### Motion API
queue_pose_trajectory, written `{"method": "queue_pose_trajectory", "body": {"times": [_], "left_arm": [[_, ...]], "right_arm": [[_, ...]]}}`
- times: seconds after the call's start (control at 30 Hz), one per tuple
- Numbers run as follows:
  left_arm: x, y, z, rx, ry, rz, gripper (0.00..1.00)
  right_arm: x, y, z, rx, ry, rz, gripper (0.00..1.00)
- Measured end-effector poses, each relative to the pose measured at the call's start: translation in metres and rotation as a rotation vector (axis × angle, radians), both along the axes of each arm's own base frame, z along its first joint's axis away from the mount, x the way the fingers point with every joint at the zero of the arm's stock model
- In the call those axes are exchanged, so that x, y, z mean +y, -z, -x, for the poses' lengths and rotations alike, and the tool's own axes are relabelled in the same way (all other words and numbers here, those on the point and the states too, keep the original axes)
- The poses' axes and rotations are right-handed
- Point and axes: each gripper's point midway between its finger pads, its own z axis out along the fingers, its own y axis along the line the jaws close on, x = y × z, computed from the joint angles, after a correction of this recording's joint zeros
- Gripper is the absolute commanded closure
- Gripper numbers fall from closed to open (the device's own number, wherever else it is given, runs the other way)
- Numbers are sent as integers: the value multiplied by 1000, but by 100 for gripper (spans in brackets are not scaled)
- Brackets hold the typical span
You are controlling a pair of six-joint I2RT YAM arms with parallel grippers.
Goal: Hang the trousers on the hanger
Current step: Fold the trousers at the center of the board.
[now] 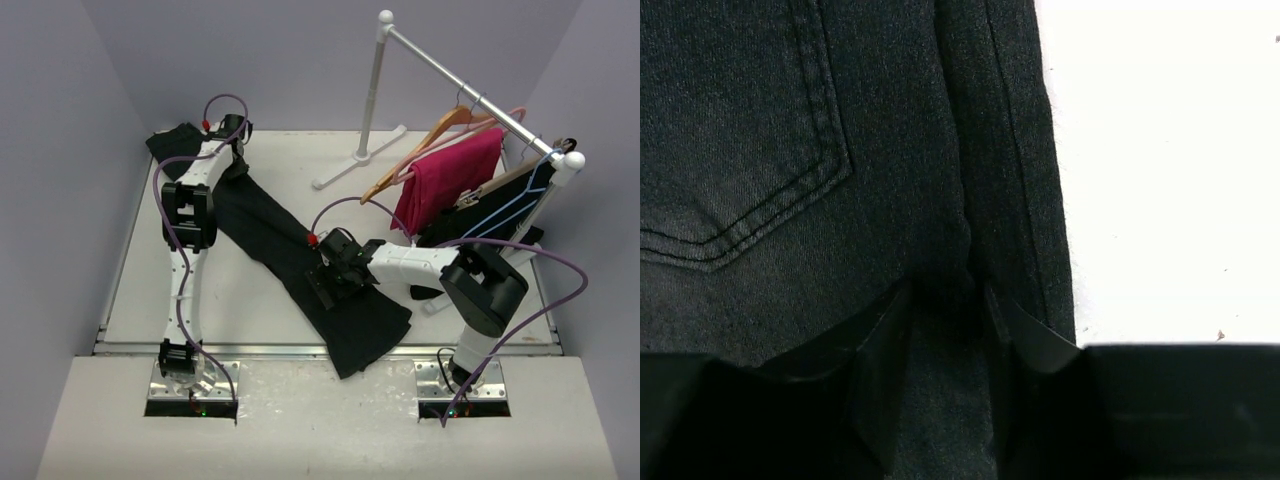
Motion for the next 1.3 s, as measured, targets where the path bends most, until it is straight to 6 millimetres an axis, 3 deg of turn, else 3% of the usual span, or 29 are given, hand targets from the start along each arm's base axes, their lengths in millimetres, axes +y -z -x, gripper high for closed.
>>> {"method": "queue_pose_trajectory", "body": {"times": [0.13, 0.23, 0.3, 0.57, 0.7, 0.83, 0.93, 0.97, 1.03, 1.17, 1.3], "left_arm": [[0, 0, 0, 1, 3, -2, 81], [0, 0, 0, 1, 5, -3, 95], [0, 0, 0, 2, 8, -4, 99], [-1, -7, -1, -10, 11, -7, 100], [0, -33, -7, -67, 7, -14, 100], [-1, -73, -16, -157, 13, -15, 100], [-6, -89, -20, -193, 36, -16, 100], [-7, -91, -23, -203, 46, -19, 95], [-10, -89, -27, -210, 71, -31, 70], [-11, -87, -39, -248, 88, -44, 0], [-4, -80, -43, -250, 75, -87, 0]], "right_arm": [[0, 0, 0, 1, -1, -1, 1], [0, 0, 0, 2, -1, -2, 1], [0, 0, 0, 3, -1, -3, 1], [0, 0, 0, 5, -2, -5, 1], [0, 0, 0, 5, -3, -5, 1], [0, 0, 0, 4, -5, -4, 1], [1, 0, 0, 2, -6, -6, 1], [1, 0, 0, 2, -7, -6, 1], [1, 0, 0, 2, -8, -5, 1], [1, 0, 0, 2, -8, -4, 1], [1, 1, 0, 2, -9, -4, 1]]}}
